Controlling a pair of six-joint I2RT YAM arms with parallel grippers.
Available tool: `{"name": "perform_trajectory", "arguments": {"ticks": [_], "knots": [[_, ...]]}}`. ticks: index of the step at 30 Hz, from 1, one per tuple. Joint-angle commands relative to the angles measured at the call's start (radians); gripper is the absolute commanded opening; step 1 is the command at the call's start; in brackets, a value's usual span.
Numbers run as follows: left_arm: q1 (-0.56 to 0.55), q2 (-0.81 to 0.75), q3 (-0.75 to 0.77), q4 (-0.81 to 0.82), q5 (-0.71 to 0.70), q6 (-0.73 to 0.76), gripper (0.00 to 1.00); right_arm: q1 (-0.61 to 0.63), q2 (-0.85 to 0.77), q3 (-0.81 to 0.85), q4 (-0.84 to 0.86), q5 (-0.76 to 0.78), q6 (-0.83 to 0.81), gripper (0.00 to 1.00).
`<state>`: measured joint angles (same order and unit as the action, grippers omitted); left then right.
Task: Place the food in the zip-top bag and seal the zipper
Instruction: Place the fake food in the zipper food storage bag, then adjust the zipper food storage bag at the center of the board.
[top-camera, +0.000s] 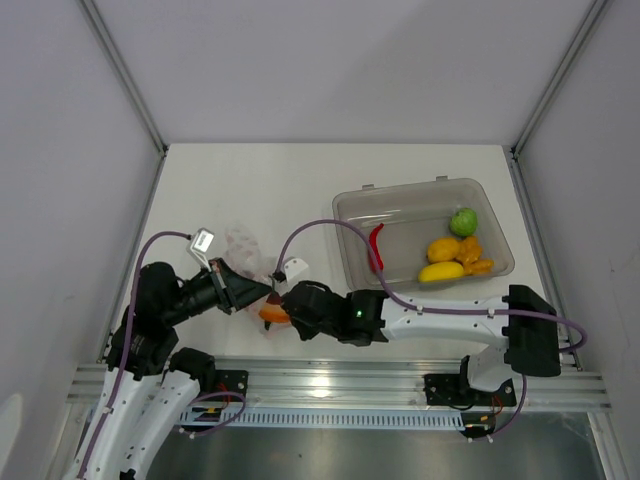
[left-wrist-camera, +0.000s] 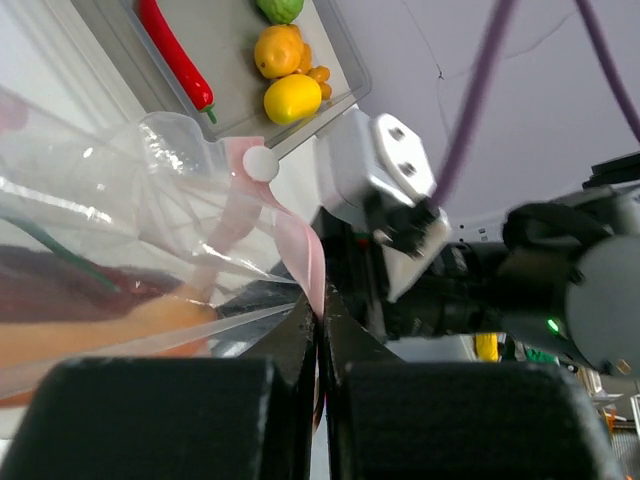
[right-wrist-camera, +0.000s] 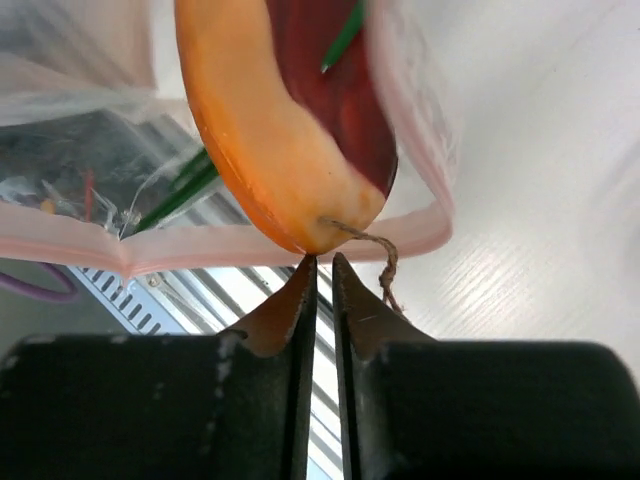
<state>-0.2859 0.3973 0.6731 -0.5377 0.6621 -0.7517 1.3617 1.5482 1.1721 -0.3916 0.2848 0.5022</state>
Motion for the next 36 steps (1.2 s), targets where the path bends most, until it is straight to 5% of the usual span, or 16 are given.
{"name": "perform_trajectory", "arguments": {"ticks": [1,5,11,17,26,36], "knots": [[-0.006,-0.006,0.011,0.015,0.019,-0.008,0.01,0.057,-0.054,0.081,-0.065,0.123,0.002,0.15],[-0.006,0.002,-0.001,0.025,0.018,-0.003,0.01,0.073,-0.163,0.060,-0.159,0.180,0.061,0.33],[-0.006,0.006,-0.007,0.036,0.022,-0.006,0.01,0.056,-0.345,-0.006,-0.150,0.169,0.065,0.44],[-0.006,-0.005,0.002,0.038,0.030,-0.020,0.01,-0.074,-0.361,-0.081,-0.075,-0.012,0.035,0.45],[-0.006,-0.009,0.010,0.027,0.030,-0.021,0.01,-0.092,-0.238,-0.091,0.048,-0.113,0.007,0.51],[-0.006,-0.018,0.016,0.018,0.031,-0.021,0.01,-0.128,-0.143,-0.117,0.117,-0.147,0.013,0.42]]}}
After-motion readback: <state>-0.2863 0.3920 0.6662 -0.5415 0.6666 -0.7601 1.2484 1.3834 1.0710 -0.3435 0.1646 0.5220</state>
